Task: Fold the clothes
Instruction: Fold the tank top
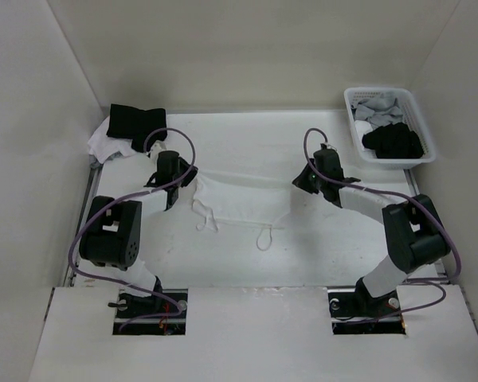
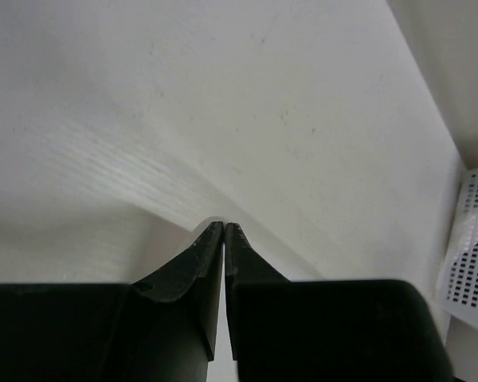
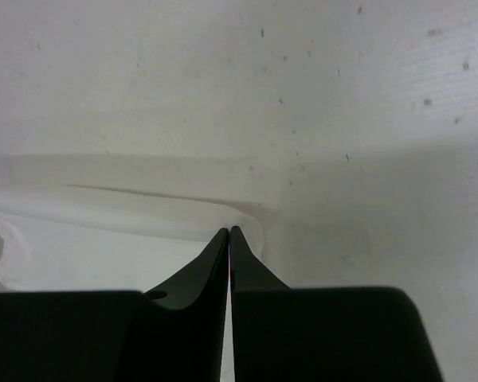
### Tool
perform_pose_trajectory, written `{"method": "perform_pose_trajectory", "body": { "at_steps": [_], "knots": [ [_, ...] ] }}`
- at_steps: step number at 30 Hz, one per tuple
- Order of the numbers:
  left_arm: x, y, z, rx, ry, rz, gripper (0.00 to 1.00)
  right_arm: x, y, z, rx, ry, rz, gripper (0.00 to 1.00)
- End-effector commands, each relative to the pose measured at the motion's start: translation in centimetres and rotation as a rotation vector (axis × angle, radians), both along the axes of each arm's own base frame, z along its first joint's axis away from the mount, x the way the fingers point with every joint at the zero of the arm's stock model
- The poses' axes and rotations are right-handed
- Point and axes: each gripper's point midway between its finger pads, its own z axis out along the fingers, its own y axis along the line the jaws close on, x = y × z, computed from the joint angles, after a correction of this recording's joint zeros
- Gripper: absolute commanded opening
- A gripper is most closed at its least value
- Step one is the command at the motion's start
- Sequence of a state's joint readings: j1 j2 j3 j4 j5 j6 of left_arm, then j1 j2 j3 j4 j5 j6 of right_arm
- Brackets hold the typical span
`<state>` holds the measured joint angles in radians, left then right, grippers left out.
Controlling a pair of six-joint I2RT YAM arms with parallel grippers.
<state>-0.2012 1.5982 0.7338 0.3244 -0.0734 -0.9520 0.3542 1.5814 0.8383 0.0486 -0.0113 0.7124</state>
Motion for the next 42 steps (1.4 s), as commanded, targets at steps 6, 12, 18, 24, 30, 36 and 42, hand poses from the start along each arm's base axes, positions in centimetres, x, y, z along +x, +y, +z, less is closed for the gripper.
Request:
{"method": "perform_pose_trajectory", "body": {
  "at_steps": [6,12,18,24,30,36,42],
  "knots": [
    [3.8,-1.8,5.1,-0.076,-0.175,-0.041,0.05,4.2,1.5,5.1,0.074,-0.169,0.009,0.06],
    [-0.2,-0.3,4.0,-0.065,-0.167,-0.006,0.05,0.3,1.5,4.0,0.066,-0.166,0.014,0.06],
    [-4.9,1.1,4.2,-0.095,-0.213,-0.004,0.05,-4.4,1.8,4.1,0.072,-0.201,0.039,0.06],
    [-8.7,1.9,3.5,-0.131,-0.219,-0.028,0.05,-9.2,3.7,2.3,0.058,-0.158,0.103,0.07],
    [-11.8,2.8,2.3,-0.147,-0.202,-0.029,0.05,-13.5,4.5,-1.0,0.04,-0.068,0.115,0.07],
    [-14.6,4.3,-0.7,-0.133,-0.122,0.003,0.07,-16.2,4.3,-3.7,0.011,0.026,0.108,0.07],
    [-16.8,5.8,-3.5,-0.141,-0.038,0.064,0.24,-18.0,5.2,-3.3,0.02,0.046,0.152,0.26]
  ]
}}
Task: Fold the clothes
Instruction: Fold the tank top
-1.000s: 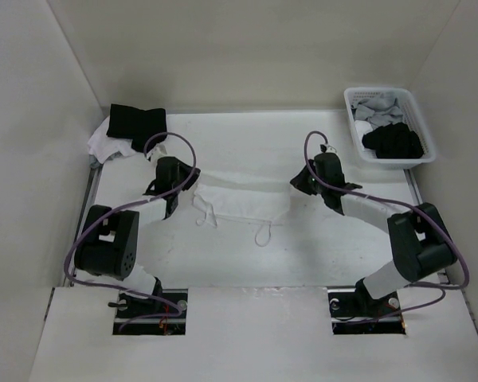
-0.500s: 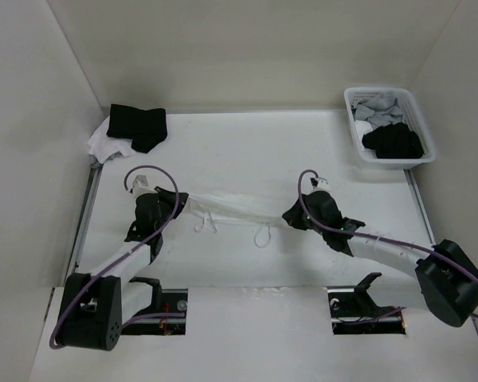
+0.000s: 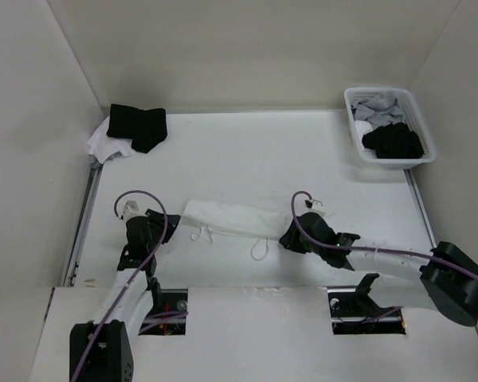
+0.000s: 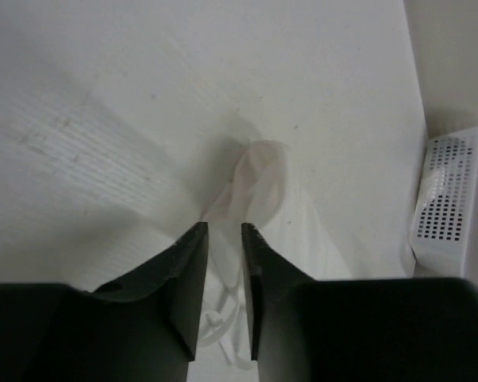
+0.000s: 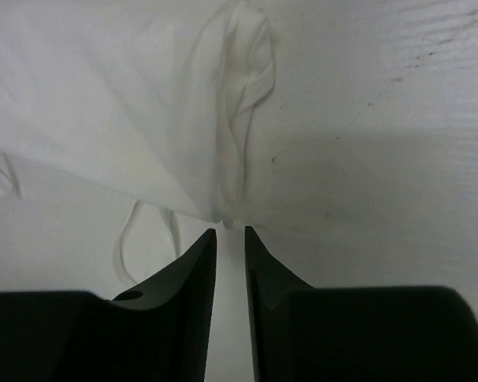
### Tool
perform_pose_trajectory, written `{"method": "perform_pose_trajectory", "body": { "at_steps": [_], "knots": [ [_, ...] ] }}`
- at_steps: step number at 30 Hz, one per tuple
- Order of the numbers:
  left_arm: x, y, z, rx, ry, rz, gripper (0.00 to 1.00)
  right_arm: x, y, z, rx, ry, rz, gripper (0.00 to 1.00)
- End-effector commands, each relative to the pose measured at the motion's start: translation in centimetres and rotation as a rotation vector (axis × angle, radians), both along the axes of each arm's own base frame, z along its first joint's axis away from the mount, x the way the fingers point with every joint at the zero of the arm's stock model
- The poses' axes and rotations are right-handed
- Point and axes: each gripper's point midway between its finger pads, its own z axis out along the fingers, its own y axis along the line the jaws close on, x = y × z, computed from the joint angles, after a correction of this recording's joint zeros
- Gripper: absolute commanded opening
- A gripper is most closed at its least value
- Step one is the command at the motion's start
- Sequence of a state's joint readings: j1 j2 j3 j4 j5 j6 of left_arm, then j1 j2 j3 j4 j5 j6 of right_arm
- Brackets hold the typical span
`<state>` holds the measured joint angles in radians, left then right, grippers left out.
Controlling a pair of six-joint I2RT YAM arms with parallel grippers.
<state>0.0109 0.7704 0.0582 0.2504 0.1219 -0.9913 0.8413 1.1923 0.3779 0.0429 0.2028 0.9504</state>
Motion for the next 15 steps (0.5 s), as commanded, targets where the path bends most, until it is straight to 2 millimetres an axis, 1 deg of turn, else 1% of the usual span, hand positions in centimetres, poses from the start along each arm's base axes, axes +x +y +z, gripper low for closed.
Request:
{"method": "perform_pose_trajectory", "body": {
  "at_steps": [1,2,3,4,5,8,10,11,13,15],
  "knots": [
    [-1.0,0.4,-0.6,-0.012,0.022,0.003,0.27,-0.3,0.1,1.4,0.022,-0.015,-0.017,0.33],
    [-1.0,0.3,-0.2,-0.015,0.014,0.0,0.28,-0.4,0.0,2.1,0.025,-0.023,-0.019,0.38],
    [-0.7,0.3,0.7,-0.01,-0.006,-0.003,0.29,-0.2,-0.1,3.0,0.034,-0.042,-0.023,0.4],
    [-0.3,0.1,1.8,-0.005,-0.034,-0.012,0.29,0.0,-0.2,4.0,0.046,-0.066,-0.026,0.41],
    [0.1,-0.4,3.0,-0.001,-0.066,-0.028,0.26,0.2,-0.1,5.2,0.062,-0.095,-0.024,0.41],
    [0.8,-2.4,6.9,0.021,-0.163,-0.081,0.22,1.2,0.4,7.8,0.094,-0.157,-0.005,0.28],
    [0.7,-4.1,8.9,0.047,-0.213,-0.115,0.21,2.5,0.8,8.8,0.095,-0.19,0.005,0.16],
    [0.7,-5.1,9.7,0.058,-0.229,-0.129,0.21,2.9,1.3,9.2,0.104,-0.2,0.016,0.12],
    [0.6,-7.5,10.4,0.079,-0.235,-0.173,0.21,3.9,2.4,9.6,0.124,-0.223,0.042,0.09],
    [0.9,-9.7,10.4,0.097,-0.233,-0.216,0.21,5.1,3.3,9.5,0.141,-0.23,0.059,0.08]
  ]
}}
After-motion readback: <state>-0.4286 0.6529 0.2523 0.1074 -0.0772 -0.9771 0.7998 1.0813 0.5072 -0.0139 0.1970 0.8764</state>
